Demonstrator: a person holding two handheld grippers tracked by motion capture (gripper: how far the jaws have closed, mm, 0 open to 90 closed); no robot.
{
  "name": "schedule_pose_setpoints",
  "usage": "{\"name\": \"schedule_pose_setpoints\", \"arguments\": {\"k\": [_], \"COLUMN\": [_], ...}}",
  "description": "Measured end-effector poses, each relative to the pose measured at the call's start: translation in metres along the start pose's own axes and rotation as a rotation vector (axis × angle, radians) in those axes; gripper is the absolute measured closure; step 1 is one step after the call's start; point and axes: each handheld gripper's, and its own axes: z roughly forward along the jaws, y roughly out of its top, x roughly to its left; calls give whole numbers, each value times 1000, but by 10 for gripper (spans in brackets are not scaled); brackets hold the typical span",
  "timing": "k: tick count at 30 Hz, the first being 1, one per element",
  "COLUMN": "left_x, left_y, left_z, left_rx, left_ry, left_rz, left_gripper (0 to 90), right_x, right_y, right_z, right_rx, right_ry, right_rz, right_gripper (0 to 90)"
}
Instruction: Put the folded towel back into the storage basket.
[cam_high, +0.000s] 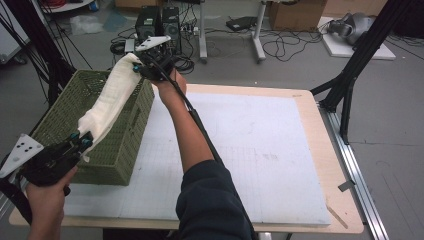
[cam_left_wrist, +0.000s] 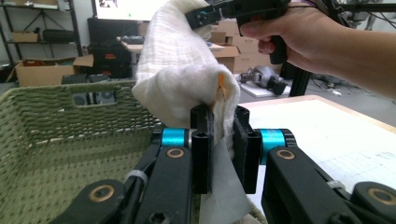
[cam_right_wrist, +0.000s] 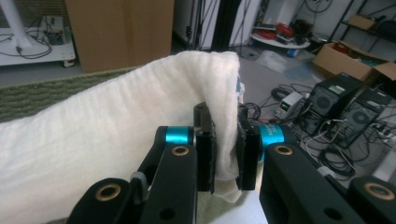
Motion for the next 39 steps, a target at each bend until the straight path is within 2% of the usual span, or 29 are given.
{"name": "schedule_pose_setpoints", "arguments": {"k": [5,13,20,22,24,25,26,27,28,29,30,32,34,39], "left_x": [6,16,19,20,22,24,26,29,31,33,34,35,35,33], "left_y": [-2,-5,-9,-10,-12,-13,-14,-14,-15,-16,-16,-15,-14,-12], "left_z": [-6,-13,-12,-12,-12,-12,-12,-12,-13,-14,-15,-16,-17,-14], "left_rx": [1,0,21,46,58,62,64,65,58,50,45,36,30,35], "left_ry": [29,65,83,111,138,149,164,174,177,185,194,195,192,163], "left_rz": [-9,-33,-38,-37,-61,-79,-110,-144,-172,-187,-195,-199,-199,-197], "left_gripper": [798,797,793,789,748,606,606,485,455,455,417,382,355,300], "right_x": [13,22,29,31,33,35,35,38,38,38,37,35,32,23], "right_y": [9,9,11,11,9,5,5,0,-2,-2,-4,-7,-10,-24], "right_z": [24,47,66,72,82,90,90,97,98,98,97,92,84,58], "right_rx": [12,32,44,54,72,89,89,110,108,108,104,100,91,69], "right_ry": [23,38,46,50,54,61,61,2,-5,-5,8,25,55,73], "right_rz": [-9,-5,6,1,3,15,15,50,88,88,112,105,124,144], "right_gripper": [819,819,819,822,822,725,725,403,378,378,378,380,377,363]}}
